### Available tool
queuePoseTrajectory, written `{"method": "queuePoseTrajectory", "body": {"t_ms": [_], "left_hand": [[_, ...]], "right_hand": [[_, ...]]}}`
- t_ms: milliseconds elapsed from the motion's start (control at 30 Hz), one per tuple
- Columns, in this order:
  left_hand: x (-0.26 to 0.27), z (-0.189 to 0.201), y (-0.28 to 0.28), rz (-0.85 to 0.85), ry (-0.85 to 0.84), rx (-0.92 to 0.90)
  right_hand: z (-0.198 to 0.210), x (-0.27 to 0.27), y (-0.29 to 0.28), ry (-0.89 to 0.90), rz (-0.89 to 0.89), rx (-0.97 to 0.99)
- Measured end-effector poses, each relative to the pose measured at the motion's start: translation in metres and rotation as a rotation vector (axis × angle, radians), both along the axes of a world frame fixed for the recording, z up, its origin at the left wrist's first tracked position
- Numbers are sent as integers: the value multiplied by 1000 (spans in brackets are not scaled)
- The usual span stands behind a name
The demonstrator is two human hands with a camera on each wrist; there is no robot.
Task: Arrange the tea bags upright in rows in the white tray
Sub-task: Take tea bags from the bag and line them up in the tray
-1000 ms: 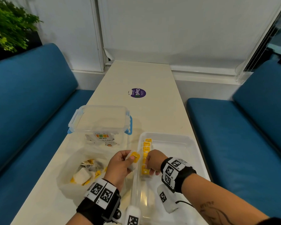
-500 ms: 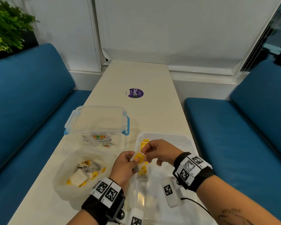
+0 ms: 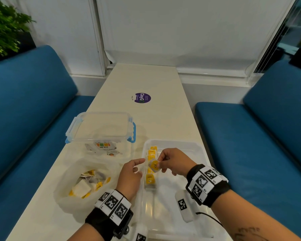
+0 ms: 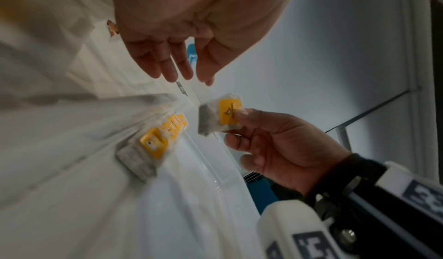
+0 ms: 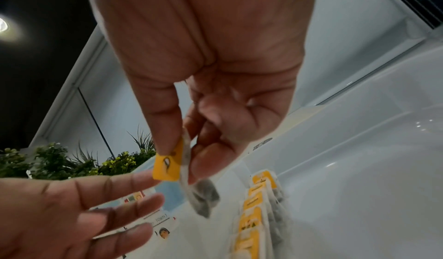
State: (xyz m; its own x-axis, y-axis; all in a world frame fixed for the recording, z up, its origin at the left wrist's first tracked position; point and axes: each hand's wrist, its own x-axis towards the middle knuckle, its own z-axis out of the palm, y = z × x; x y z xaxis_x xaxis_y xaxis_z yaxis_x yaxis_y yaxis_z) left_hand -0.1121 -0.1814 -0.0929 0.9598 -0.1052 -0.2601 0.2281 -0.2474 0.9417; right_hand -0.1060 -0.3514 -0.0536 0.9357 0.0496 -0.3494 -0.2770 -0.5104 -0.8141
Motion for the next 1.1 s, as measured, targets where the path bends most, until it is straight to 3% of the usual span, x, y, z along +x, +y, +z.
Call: {"method": "queuePoseTrajectory", "body": {"t_ms": [133, 433, 733, 1100], "left_hand": [[-5, -14, 5, -101, 49, 147], [-12, -16, 10, -145, 47, 31], [-13, -21, 14, -127, 101, 27], [-15, -17, 13, -139, 52, -3]], "right_hand": [[-5, -1, -1, 127, 105, -117], [-24, -3, 17, 393, 381, -222], [-37, 7, 32, 346, 293, -375], [-46, 11, 37, 366, 183, -475]]}}
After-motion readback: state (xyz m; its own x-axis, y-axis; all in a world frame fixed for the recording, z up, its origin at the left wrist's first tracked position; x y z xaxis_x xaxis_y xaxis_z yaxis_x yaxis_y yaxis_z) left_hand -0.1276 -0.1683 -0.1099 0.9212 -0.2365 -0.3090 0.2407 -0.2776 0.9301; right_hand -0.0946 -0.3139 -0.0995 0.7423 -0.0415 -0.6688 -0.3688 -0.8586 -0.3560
